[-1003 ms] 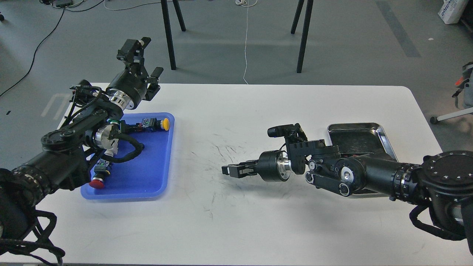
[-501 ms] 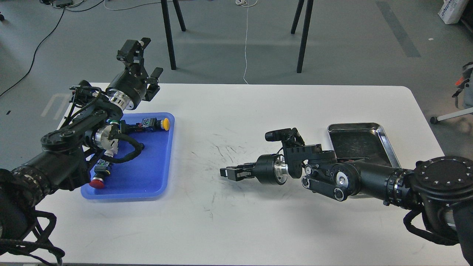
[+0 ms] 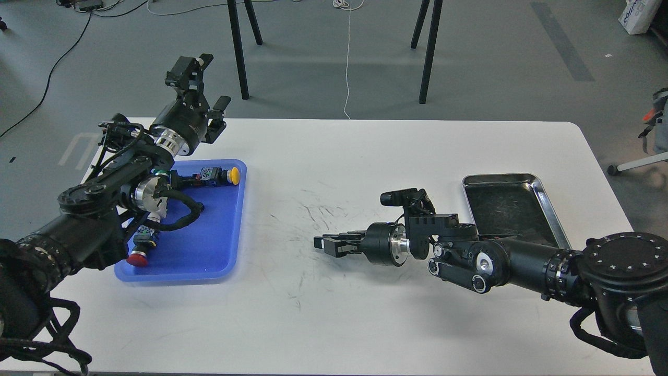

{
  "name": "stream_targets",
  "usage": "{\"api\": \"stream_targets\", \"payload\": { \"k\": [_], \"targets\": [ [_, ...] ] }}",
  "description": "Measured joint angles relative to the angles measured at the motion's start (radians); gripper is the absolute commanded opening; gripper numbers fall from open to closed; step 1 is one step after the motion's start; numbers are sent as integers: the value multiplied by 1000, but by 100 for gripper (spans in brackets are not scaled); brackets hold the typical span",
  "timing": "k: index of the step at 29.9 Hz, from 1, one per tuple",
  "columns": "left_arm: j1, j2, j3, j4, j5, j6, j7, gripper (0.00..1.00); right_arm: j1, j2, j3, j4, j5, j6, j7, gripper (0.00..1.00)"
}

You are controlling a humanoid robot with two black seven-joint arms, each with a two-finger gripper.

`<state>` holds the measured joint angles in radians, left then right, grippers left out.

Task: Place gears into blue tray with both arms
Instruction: 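Open the right gripper to set the gear down, then raise the arm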

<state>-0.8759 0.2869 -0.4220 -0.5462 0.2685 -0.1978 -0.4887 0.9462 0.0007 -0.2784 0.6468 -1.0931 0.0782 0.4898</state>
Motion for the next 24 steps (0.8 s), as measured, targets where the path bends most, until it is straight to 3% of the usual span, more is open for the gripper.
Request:
{"api": "stream_targets", "payload": {
  "k": [3, 8, 16, 24],
  "targets": [
    [0, 0, 0, -1, 0, 0, 0, 100, -10, 0, 0, -1, 0, -4, 0, 21],
    [6, 0, 0, -1, 0, 0, 0, 100, -15, 0, 0, -1, 1, -4, 0, 33],
    [10, 4, -1, -3, 0, 0, 0, 100, -15, -1, -7, -1, 4, -4, 0, 59],
    [10, 7, -1, -6, 0, -1, 0, 100, -5, -1, -8, -2, 14, 10, 0, 77]
  ]
}}
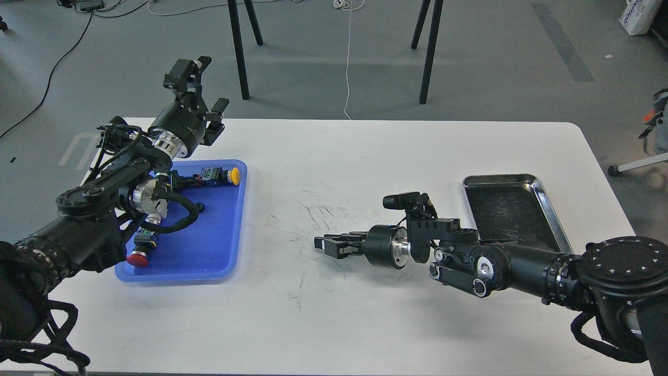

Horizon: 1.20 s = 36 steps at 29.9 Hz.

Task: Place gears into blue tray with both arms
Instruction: 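Open the right gripper to set the gear down, then raise the arm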

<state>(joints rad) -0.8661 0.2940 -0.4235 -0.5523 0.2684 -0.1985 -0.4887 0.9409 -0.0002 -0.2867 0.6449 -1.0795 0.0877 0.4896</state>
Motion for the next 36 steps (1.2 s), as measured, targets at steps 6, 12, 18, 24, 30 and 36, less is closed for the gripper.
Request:
{"api": "stream_targets", "payload": {
  "k": [6, 12, 18, 24, 30, 36],
  "targets": [
    [-2, 2, 1, 0, 0, 0, 0, 100, 3, 0, 2, -10, 21, 10, 0, 93],
    [-2, -1, 2, -3, 0, 1, 0, 100, 26, -1, 4, -20, 78, 15, -8, 93],
    [-3, -1, 1, -3, 0, 1, 0, 100, 73, -1, -21, -1, 76, 10, -3, 93],
    [-3, -1, 1, -3, 0, 1, 0, 100, 147, 0, -127, 9, 67, 15, -1, 93],
    [-4, 0, 1, -3, 0, 1, 0, 100, 222, 0, -182, 6, 64, 15, -1, 96],
    [-4, 2, 2, -3, 0, 1, 0, 100, 262, -3, -157, -11, 82, 14, -1, 97]
  ]
}}
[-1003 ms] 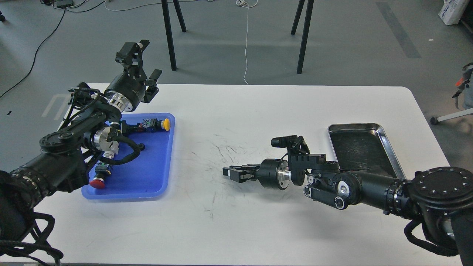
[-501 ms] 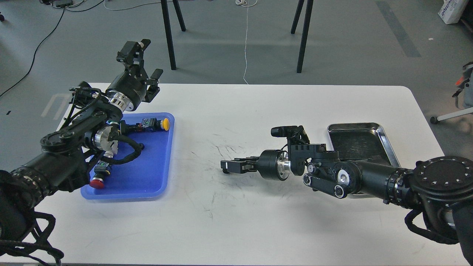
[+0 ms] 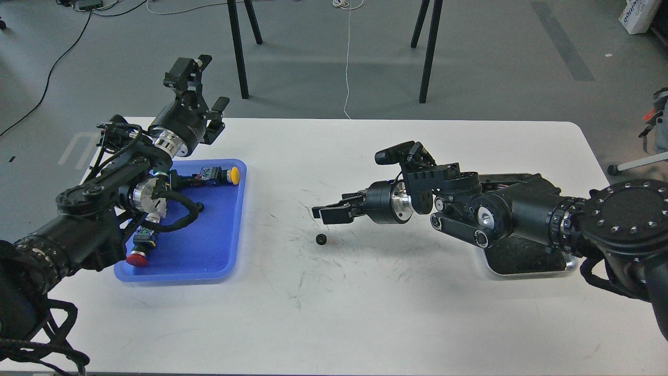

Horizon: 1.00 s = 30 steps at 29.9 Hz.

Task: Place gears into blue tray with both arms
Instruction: 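Open the right gripper to set the gear down, then raise the arm, then reach the left gripper from the blue tray toward the black gear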

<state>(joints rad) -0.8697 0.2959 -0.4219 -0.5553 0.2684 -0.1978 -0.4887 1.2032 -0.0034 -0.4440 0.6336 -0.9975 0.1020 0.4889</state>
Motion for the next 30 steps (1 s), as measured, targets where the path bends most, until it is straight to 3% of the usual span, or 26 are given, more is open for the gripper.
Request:
{"api": "stream_targets", "payload": {
  "k": [14, 30],
  "targets": [
    [-4, 0, 0, -8, 80, -1, 0, 100, -29, -47, 375, -176, 160, -19, 0, 97],
    [-13, -14, -2, -37, 472, 16, 0, 100, 38, -195, 469, -185, 514, 0, 0, 97]
  ]
}}
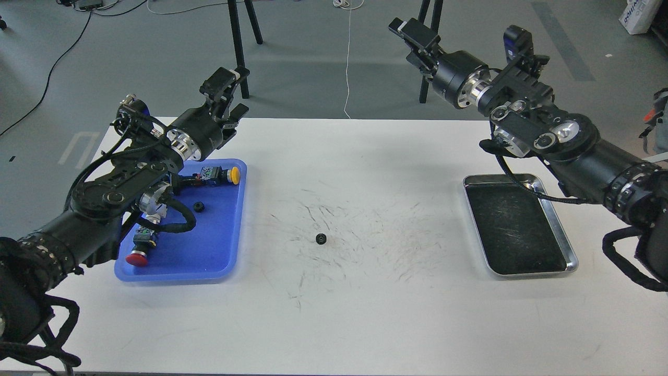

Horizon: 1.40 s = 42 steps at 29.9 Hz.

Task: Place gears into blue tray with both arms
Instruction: 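Reach the left gripper from the blue tray toward the black gear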

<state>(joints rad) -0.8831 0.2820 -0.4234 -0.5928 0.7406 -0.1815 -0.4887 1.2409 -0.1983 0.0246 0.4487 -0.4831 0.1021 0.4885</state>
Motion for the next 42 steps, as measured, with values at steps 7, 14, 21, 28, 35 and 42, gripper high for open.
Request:
{"api": "stream_targets", "payload": {
  "k": [7, 14, 21, 28, 35, 42],
  "targets": [
    [15, 46, 39, -201, 289, 65, 0, 100, 10, -39, 0, 1, 63, 3, 0, 97],
    [9, 21, 144, -230, 437, 140, 0, 100, 12, -72, 0, 1, 87, 12, 0, 97],
    [15, 12, 255, -235, 541, 266, 0, 100, 13, -92, 0, 1, 89, 13, 0, 97],
    [17, -14, 368, -235, 729, 394, 0, 100, 32, -109, 0, 2, 89, 16, 0, 97],
    [20, -28, 435, -227, 806, 458, 0, 99, 34, -117, 0, 2, 89, 16, 0, 97],
    [42, -28, 457, -223, 939, 505, 0, 96, 39, -123, -7, 4, 125, 16, 0, 97]
  ]
}}
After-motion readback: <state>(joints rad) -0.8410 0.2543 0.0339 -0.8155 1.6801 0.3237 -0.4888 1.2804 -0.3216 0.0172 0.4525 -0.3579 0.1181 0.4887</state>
